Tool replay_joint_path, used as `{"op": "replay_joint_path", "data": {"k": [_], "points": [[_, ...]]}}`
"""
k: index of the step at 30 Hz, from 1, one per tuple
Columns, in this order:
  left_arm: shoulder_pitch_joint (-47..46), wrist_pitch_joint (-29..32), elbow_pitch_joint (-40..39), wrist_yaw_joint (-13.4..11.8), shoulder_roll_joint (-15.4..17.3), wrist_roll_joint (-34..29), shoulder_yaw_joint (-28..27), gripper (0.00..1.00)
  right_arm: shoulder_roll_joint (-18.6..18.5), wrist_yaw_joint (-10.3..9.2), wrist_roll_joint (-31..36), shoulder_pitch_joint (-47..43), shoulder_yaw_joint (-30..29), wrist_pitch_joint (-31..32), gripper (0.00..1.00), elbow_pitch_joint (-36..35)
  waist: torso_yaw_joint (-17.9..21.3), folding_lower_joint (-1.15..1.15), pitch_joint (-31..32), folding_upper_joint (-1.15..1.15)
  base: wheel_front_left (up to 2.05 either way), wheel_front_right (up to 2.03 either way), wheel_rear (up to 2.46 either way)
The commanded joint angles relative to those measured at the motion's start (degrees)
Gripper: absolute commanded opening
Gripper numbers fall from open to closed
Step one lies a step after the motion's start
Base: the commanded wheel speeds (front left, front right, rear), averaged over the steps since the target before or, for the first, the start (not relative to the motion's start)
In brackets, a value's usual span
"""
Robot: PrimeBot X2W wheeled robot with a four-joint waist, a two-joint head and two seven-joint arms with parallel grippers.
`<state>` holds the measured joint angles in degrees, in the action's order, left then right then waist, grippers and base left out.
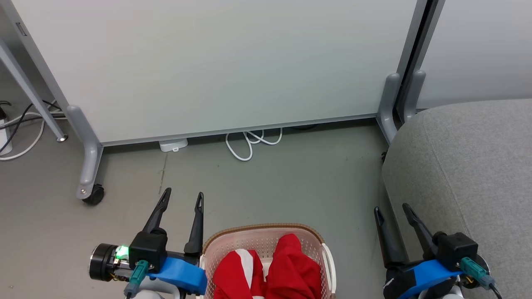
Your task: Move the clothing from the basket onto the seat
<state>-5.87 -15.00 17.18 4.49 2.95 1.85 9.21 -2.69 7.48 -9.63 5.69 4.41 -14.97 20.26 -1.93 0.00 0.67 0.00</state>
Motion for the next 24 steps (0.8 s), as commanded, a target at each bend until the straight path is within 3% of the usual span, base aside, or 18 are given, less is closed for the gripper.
{"op": "replay_joint_path", "data": {"k": [1,17,24], "points": [[-0.55,-0.28,0.32,0.09,0.09,-0.09,-0.15,1.0,-0.36,0.03,0.16,0.59,0.05,-0.33,1.0,0.23,0.01,0.0,-0.05,0.0,0.0,0.0,0.0],[-1.07,-0.28,1.34,0.54,-0.04,0.54,-0.15,1.0,-0.35,0.03,-0.08,0.83,0.14,-0.33,1.0,0.66,0.14,0.0,-0.53,0.0,0.0,0.0,0.0],[-4.11,-0.24,4.55,1.94,0.4,-0.56,2.6,1.0,-0.35,0.03,-0.7,1.42,0.86,-0.32,1.0,0.85,1.55,0.0,-2.16,0.0,0.0,0.0,0.0]]}}
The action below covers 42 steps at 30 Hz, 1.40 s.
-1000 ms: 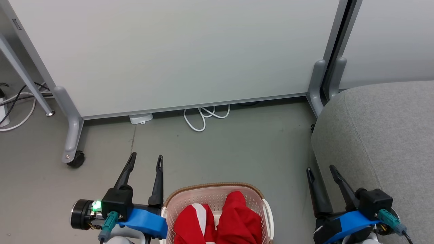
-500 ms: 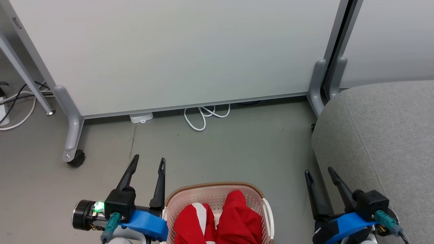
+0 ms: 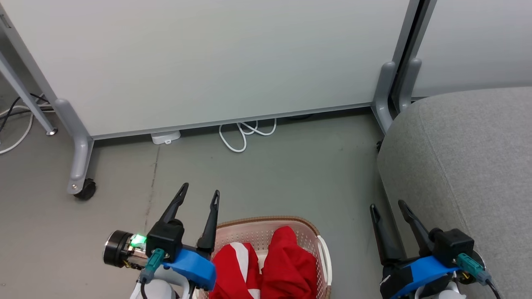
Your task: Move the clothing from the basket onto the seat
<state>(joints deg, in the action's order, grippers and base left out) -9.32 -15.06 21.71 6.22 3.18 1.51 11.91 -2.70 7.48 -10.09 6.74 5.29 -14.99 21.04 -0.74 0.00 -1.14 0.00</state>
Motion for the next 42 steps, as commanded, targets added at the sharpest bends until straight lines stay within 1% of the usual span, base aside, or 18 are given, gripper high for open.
{"op": "replay_joint_path", "data": {"k": [1,7,11,18,23,29,35,39,42], "points": [[-1.21,-0.17,0.83,0.43,0.5,-0.49,0.65,1.0,-0.34,0.03,-0.24,0.63,0.04,-0.3,1.0,0.08,0.73,0.0,-0.77,0.0,0.0,0.0,0.0],[-7.22,-0.17,6.15,1.12,2.47,-1.07,4.7,1.0,-0.32,0.03,-0.22,3.12,-0.09,-0.27,1.0,-0.68,3.6,0.0,-6.0,0.0,0.0,0.0,0.0],[-11.69,-0.17,10.25,1.2,4.38,-1.46,7.82,1.0,-0.31,0.03,-0.84,5.41,0.13,-0.26,1.0,-1.11,5.78,0.0,-10.43,0.0,0.0,0.0,0.0],[-19.06,-0.17,18.42,1.26,8.78,-0.16,16.89,1.0,-0.29,0.03,-2.18,9.41,1.27,-0.26,1.0,-1.91,9.29,0.0,-18.21,0.0,0.0,0.0,0.0],[-24.46,-0.17,23.45,1.26,11.09,1.67,23.36,1.0,-0.3,0.03,-3.07,11.79,1.81,-0.26,1.0,-2.86,10.83,0.0,-23.43,0.0,0.0,0.0,0.0],[-30.22,-0.17,31.29,1.27,12.63,3.49,32.78,1.0,-0.28,0.03,-3.66,14.36,1.93,-0.26,1.0,-3.44,11.81,0.0,-28.73,0.0,0.0,0.0,0.0],[-35.59,0.42,39.96,1.27,13.02,5.93,43.81,1.0,-0.27,0.03,-4.46,16.78,2.8,-0.26,1.0,-4.23,13.24,0.0,-33.99,0.0,0.0,0.0,0.0],[-37.69,2.41,43.76,1.28,13.95,7.94,51.71,1.0,-0.28,0.03,-4.87,18.34,3.41,-0.26,1.0,-4.69,14.45,0.0,-36.88,0.0,0.0,0.0,0.0],[-38.94,6.02,45.93,1.27,14.68,10.23,57.19,1.0,-0.27,0.03,-5.15,19.21,3.55,-0.26,1.0,-5.05,15.2,0.0,-38.75,0.0,0.0,0.0,0.0]]}}
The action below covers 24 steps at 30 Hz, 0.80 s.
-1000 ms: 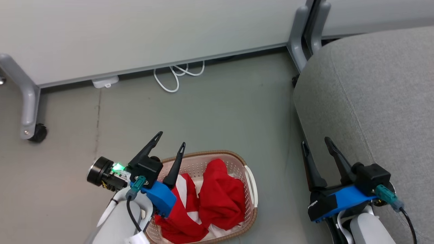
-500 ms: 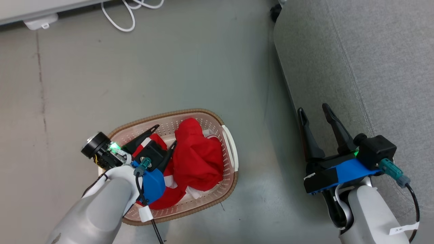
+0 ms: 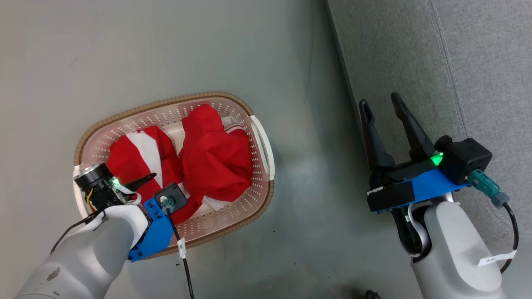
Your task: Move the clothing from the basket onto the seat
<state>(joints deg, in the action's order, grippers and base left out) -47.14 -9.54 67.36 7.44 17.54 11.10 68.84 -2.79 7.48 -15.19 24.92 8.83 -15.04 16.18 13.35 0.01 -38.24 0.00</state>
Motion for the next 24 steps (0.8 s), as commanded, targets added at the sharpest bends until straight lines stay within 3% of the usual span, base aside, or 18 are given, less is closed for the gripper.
{"op": "replay_joint_path", "data": {"k": [1,7,11,24], "points": [[-1.48,1.82,0.53,0.05,0.48,0.79,1.77,1.0,-0.18,0.03,-0.2,1.29,0.04,-0.22,1.0,-0.29,1.3,-0.01,-2.19,0.0,0.0,0.0,0.0],[-2.43,8.24,-0.16,0.05,2.4,1.4,4.55,1.0,-0.18,0.03,-0.94,2.57,0.71,-0.22,1.0,-1.18,2.47,-0.01,-5.4,0.0,0.0,0.0,0.0],[-1.34,11.71,-1.11,0.05,3.7,-3.47,4.65,1.0,-0.18,0.03,-1.52,3.57,1.25,-0.22,1.0,-1.86,3.34,-0.01,-7.78,0.0,0.0,0.0,0.0],[-6.91,13.41,1.98,0.05,5.01,-11.05,4.68,1.0,-0.17,0.03,-3.98,5.69,2.29,-0.22,1.0,-5.32,5.86,-0.01,-16.49,0.0,0.0,0.0,0.0]]}}
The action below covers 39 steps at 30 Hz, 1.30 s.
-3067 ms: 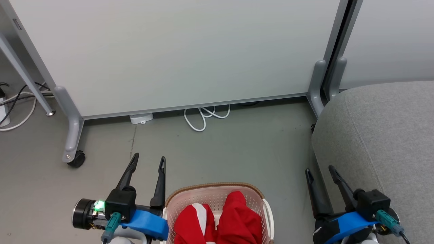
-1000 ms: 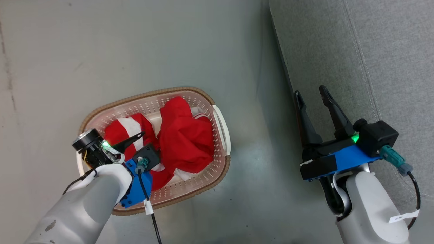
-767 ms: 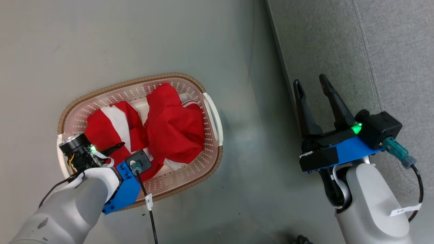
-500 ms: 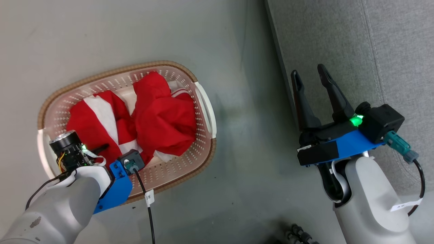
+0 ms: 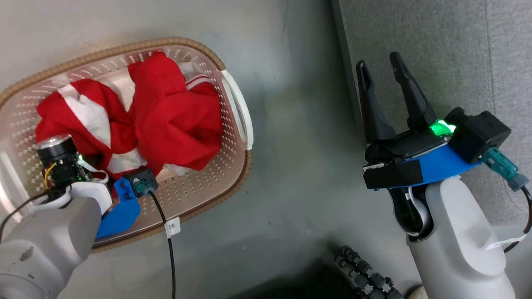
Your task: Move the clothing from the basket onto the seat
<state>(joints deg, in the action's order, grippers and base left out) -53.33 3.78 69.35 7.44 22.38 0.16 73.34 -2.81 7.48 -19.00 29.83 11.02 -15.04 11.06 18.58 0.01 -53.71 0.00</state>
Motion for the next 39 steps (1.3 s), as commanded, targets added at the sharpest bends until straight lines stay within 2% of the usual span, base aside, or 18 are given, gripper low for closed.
{"op": "replay_joint_path", "data": {"k": [1,9,10,11,12,25,39], "points": [[-1.25,0.12,0.33,0.06,0.15,-0.23,0.17,1.0,-0.14,0.03,-0.3,0.77,0.14,-0.22,1.0,-0.47,0.8,-0.01,-1.55,0.0,0.0,0.0,0.0],[-2.54,1.42,2.16,0.06,-0.18,1.19,0.18,1.0,-0.15,0.03,-1.04,0.67,-0.3,-0.22,1.0,-1.75,1.68,-0.01,-3.46,0.0,0.0,0.0,0.0],[-2.58,1.7,2.26,0.06,-0.28,1.22,0.18,0.65,-0.15,0.03,-1.01,0.73,-0.49,-0.22,1.0,-1.84,1.69,-0.01,-3.46,0.0,0.0,0.0,0.0],[-2.6,1.81,2.3,0.06,-0.42,0.95,0.18,0.17,-0.15,0.03,-0.95,0.8,-0.61,-0.22,1.0,-1.89,1.67,-0.01,-3.43,0.0,0.0,0.0,0.0],[-2.41,2.0,2.38,0.05,-0.58,0.7,0.18,0.0,-0.14,0.03,-0.95,0.82,-0.67,-0.22,1.0,-1.91,1.66,-0.01,-3.32,0.0,0.0,0.0,0.0],[-1.23,0.12,0.98,0.05,-3.32,5.23,0.18,0.0,-0.15,0.03,0.96,0.05,-1.8,-0.22,1.0,-0.66,-0.81,-0.01,1.55,0.0,0.0,0.0,0.0],[-1.11,-9.32,-0.71,0.06,-6.7,18.08,-0.33,0.0,-0.17,0.03,6.13,-2.8,-4.54,-0.21,1.0,1.69,-8.19,-0.01,13.06,0.0,0.0,0.0,0.0]]}}
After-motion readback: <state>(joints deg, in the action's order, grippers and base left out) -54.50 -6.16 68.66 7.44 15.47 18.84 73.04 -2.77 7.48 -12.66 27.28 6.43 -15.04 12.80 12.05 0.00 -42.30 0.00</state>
